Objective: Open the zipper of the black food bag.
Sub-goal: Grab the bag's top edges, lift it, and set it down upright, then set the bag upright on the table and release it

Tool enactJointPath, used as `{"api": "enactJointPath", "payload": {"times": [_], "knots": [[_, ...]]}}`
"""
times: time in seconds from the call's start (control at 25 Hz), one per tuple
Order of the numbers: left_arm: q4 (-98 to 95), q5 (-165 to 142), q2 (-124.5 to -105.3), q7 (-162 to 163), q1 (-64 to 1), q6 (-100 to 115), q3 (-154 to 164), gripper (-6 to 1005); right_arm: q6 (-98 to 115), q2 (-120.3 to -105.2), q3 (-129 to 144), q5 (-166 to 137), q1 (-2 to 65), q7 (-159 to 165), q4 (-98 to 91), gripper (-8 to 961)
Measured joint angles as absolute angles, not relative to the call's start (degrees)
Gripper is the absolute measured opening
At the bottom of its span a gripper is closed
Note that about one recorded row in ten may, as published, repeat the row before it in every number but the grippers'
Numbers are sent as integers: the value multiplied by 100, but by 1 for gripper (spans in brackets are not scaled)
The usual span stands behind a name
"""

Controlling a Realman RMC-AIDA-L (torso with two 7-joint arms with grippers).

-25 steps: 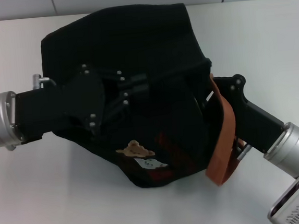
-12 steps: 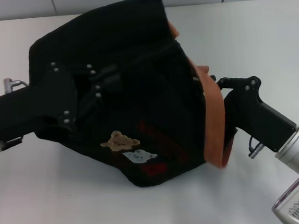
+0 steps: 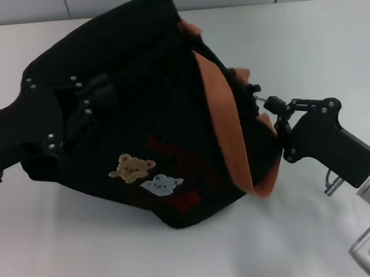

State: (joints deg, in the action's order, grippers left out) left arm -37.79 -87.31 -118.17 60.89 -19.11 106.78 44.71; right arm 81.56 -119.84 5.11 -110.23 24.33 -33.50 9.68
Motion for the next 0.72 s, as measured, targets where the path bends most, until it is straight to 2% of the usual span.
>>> {"api": "enactJointPath", "payload": {"times": [0.4,0.72], "knots": [[-3677,-8723,-11816,6002,-1658,10638,4297,89,8017,-11971,509,-11018,2368,-2994,785,12],[-2785,-8747,-11738,5367,-1576,10196,4260,84,8729,-11963,299,-11019,2463,-1970,813,16]]}}
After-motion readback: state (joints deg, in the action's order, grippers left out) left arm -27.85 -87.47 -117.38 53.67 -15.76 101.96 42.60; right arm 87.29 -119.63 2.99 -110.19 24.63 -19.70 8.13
